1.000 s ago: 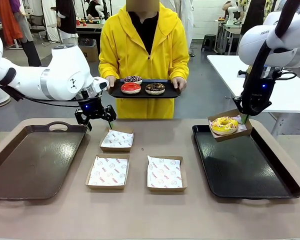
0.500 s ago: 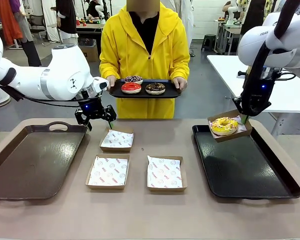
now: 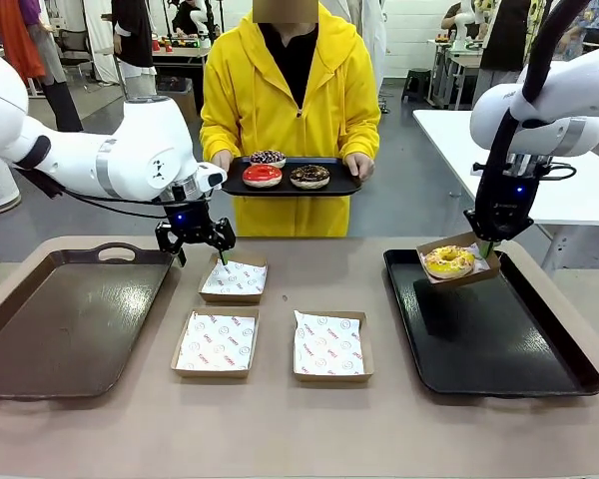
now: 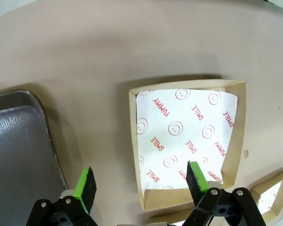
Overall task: Individually package the donuts and arrange them on the tray.
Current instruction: Place the picked Paper togo box on the Handle tray while simultaneously picking up another Paper togo box from the table with the other hand.
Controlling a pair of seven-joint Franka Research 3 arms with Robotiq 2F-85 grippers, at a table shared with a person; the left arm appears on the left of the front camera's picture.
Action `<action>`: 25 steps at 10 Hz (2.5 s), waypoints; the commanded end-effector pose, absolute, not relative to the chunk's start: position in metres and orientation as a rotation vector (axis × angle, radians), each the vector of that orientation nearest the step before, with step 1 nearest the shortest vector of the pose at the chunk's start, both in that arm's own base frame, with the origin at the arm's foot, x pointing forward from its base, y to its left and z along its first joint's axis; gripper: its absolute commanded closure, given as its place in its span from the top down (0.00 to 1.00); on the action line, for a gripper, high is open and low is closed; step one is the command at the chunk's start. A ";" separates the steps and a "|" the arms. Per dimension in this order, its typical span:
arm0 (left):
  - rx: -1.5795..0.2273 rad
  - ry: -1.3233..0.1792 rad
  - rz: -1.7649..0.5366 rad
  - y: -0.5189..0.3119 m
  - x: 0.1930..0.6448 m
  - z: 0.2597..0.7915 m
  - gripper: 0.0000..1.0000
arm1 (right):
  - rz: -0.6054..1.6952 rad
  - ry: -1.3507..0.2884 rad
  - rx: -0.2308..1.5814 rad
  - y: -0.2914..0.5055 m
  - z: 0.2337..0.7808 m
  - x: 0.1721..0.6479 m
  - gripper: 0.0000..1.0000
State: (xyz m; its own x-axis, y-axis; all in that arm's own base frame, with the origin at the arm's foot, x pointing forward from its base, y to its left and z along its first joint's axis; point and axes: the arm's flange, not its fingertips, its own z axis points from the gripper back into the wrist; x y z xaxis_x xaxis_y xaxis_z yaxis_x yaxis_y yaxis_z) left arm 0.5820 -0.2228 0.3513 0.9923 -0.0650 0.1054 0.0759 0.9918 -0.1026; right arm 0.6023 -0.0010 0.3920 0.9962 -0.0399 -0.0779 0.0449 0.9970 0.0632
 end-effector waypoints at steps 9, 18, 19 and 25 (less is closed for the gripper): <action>-0.014 -0.070 -0.010 -0.246 0.616 0.328 1.00 | 0.001 0.136 0.111 -0.013 0.366 0.618 0.01; -0.016 -0.068 -0.017 -0.246 0.616 0.325 1.00 | -0.104 0.082 0.111 -0.011 0.360 0.625 0.01; -0.017 -0.068 -0.017 -0.246 0.616 0.324 1.00 | -0.108 0.080 0.110 -0.011 0.360 0.625 0.01; -0.019 -0.071 -0.055 -0.245 0.613 0.327 0.00 | -0.104 0.079 0.122 -0.012 0.361 0.625 1.00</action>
